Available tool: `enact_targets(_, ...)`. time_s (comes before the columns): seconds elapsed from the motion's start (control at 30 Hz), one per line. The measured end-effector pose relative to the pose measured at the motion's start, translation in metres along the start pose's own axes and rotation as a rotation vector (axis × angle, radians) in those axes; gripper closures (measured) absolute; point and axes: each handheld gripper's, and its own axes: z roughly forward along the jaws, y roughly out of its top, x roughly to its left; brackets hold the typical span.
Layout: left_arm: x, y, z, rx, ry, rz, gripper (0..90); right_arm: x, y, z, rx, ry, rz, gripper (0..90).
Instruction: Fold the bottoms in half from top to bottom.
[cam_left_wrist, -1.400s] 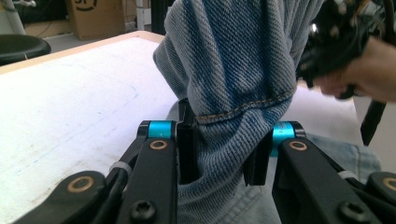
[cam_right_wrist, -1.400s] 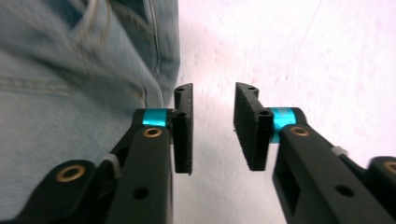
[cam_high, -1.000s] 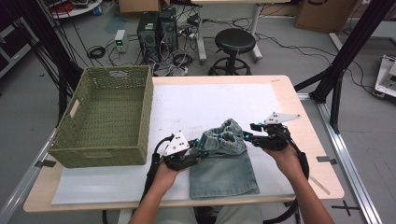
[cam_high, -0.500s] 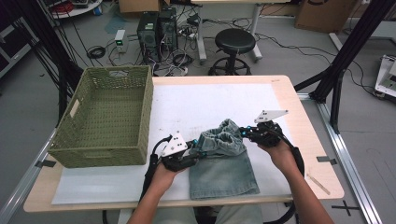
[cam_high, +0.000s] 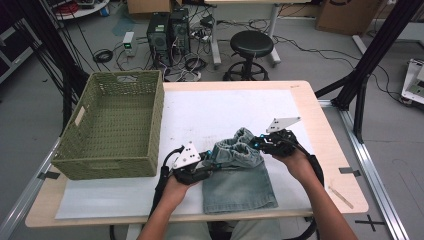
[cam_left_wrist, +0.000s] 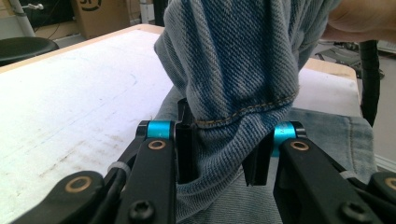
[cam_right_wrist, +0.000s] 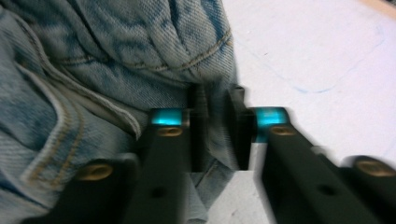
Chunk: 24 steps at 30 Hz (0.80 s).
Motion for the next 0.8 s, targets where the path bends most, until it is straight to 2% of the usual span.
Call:
enact_targets(0.07, 0.001, 0.000, 0.001, 0.001, 0.013, -0.025, 68.3, 0.000, -0.001, -0.004, 0.000, -0.013, 0.006, 86.5)
enact_targets(0.17, 0.002, 0.000, 0.001, 0.019, 0.009, -0.076, 58.8, 0.000, -0.003, -0.009, -0.001, -0.019, 0.015, 86.5)
enact_targets(0.27, 0.000, 0.000, -0.004, 0.032, 0.010, -0.101, 47.9, 0.001, -0.008, -0.014, -0.014, -0.010, 0.022, 86.5)
enact_targets(0.37, -0.002, -0.002, -0.013, 0.022, 0.014, -0.119, 39.7, 0.004, -0.015, -0.015, -0.025, -0.007, 0.029, 86.3)
enact_targets(0.47, -0.005, -0.008, -0.027, 0.010, -0.001, -0.130, 37.9, 0.006, -0.022, -0.018, -0.036, -0.007, 0.038, 86.3)
enact_targets(0.53, -0.005, -0.013, -0.036, 0.011, -0.003, -0.152, 36.5, 0.007, -0.025, -0.019, -0.043, -0.001, 0.046, 86.3)
enact_targets(0.6, -0.003, -0.018, -0.048, -0.003, 0.023, -0.165, 35.8, 0.010, -0.030, -0.020, -0.047, 0.004, 0.045, 85.8)
enact_targets(0.63, -0.001, -0.019, -0.052, -0.014, 0.036, -0.177, 35.8, 0.012, -0.033, -0.022, -0.051, 0.013, 0.044, 84.3)
enact_targets(0.7, 0.002, -0.021, -0.058, -0.038, 0.056, -0.198, 35.8, 0.015, -0.038, -0.026, -0.064, 0.032, 0.060, 74.5)
enact_targets(0.8, 0.005, -0.019, -0.056, -0.050, 0.071, -0.214, 35.8, 0.017, -0.043, -0.038, -0.111, 0.082, 0.082, 68.2)
